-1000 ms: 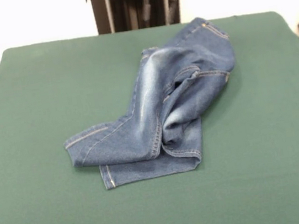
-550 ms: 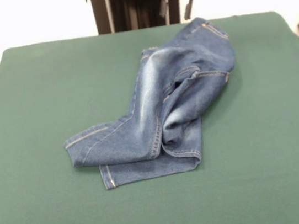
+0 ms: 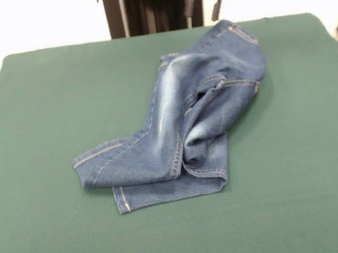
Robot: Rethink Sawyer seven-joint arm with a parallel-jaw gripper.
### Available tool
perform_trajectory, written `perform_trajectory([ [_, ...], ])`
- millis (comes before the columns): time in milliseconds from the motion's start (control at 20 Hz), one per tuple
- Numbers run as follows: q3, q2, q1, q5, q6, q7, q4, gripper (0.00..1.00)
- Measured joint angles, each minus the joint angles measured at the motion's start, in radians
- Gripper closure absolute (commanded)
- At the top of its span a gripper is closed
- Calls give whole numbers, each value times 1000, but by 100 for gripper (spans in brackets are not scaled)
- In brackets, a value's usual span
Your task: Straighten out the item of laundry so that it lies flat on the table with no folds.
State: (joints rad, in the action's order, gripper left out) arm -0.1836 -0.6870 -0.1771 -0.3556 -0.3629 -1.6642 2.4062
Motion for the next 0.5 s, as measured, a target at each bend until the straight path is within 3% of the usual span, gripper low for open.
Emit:
perform_trajectory([
  [300,7,3,10,-2,-1,-9,0,0],
  [500,38,27,58,30,-26,-62,0,0],
])
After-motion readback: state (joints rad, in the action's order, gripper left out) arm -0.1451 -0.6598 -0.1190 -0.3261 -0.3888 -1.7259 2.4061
